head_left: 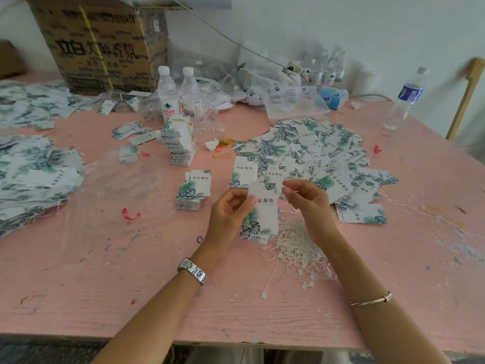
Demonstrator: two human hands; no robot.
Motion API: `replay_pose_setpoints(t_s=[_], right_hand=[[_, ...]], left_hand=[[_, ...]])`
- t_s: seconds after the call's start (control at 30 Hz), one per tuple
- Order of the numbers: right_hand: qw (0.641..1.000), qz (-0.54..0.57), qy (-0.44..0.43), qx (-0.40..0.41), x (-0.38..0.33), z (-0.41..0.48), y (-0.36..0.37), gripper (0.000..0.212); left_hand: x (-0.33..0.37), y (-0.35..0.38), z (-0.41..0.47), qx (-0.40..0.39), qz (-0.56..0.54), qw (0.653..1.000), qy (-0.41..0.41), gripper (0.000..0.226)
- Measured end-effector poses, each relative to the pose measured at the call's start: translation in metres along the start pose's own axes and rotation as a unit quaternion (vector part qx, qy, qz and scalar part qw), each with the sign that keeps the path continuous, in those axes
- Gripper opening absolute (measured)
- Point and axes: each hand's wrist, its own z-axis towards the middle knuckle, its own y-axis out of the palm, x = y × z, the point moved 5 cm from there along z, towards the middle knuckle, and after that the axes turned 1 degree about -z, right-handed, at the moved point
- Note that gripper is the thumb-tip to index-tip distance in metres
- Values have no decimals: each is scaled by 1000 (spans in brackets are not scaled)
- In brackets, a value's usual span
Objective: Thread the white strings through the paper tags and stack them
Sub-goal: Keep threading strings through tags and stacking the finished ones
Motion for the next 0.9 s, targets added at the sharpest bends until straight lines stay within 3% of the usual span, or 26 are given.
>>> replay_pose_setpoints(t_s=[0.1,0.27,0.47,0.6,0.7,0.8,0.9], right_hand=[[996,-60,-44,-52,-4,-5,11,19],[982,2,-28,-189,-7,-15,34,25],[983,30,-38,-180,-10,-16,34,23],[992,10,-74,-104,-15,-7,17,8],[991,-78,-104,23,-17,0,-5,10],[930,-253,-154,220,-23,-2,-28,13],[884,-320,-128,317,-22,1,-48,21]], left_hand=[[1,-5,1,38,-9,999,11,15],[2,-10,3,83,2,996,30,15],[0,-11,2,87,47,994,48,13],[1,-10,1,80,41,994,60,7],[3,-9,2,72,45,994,62,6],[3,-9,2,65,55,994,61,8],[3,-6,2,54,64,994,67,8]])
